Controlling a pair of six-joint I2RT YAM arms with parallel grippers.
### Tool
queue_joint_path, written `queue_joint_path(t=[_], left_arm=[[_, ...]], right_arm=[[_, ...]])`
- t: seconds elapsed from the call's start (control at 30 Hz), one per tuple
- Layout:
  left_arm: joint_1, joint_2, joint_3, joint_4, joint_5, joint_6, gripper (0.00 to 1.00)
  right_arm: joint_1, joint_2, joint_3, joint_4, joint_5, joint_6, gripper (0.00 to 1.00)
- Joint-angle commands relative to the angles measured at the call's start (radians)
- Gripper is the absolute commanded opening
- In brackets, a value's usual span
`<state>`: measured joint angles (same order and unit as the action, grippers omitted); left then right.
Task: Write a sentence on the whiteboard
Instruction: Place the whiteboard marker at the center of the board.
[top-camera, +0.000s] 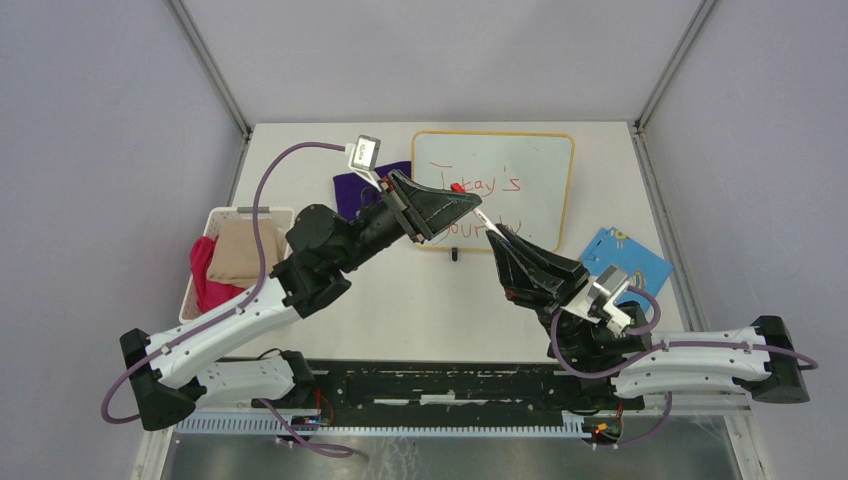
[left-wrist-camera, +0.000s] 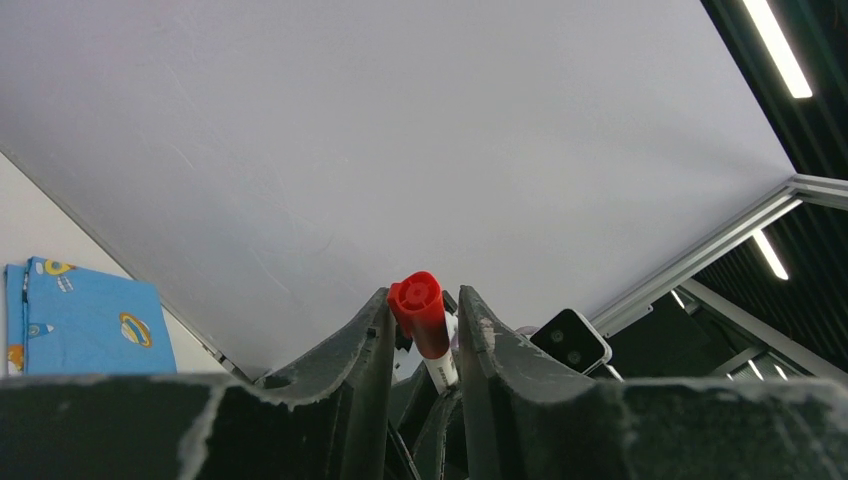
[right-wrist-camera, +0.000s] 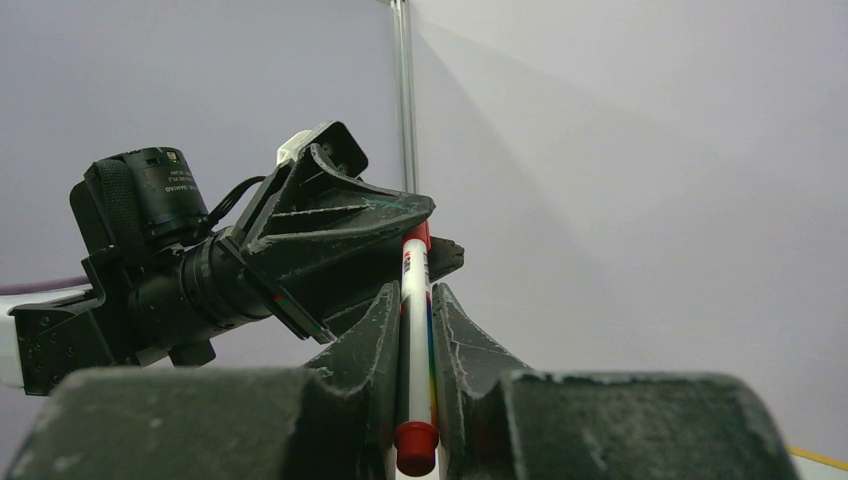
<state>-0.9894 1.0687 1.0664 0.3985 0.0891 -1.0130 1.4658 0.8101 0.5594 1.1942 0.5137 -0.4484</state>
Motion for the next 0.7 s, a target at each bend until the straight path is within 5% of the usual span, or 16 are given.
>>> queue_joint_path(t=[0.0,0.13,0.23,0.67], left_arm=[[0.003,0.005,0.02,0.045,0.035,-0.02,0.36],[0.001,0.004,0.012,0.046,0.047,-0.024,0.53],[0.001,-0.003,-0.002,0.049,0.047,-0.028,0.54],[0.0,-0.008,-0.077,0.127,0.063,-0.103,0.38]], right_arm=[[-0.001,-0.001,0.029,0.018,-0.012,0.011,0.0],[-0.001,-0.005,0.023,0.021,-0.005,0.01,0.0],[-0.001,-0.005,0.02,0.022,-0.003,0.01,0.0],[-0.002,0.023,0.011,0.076,0.032,-0.01,0.0]])
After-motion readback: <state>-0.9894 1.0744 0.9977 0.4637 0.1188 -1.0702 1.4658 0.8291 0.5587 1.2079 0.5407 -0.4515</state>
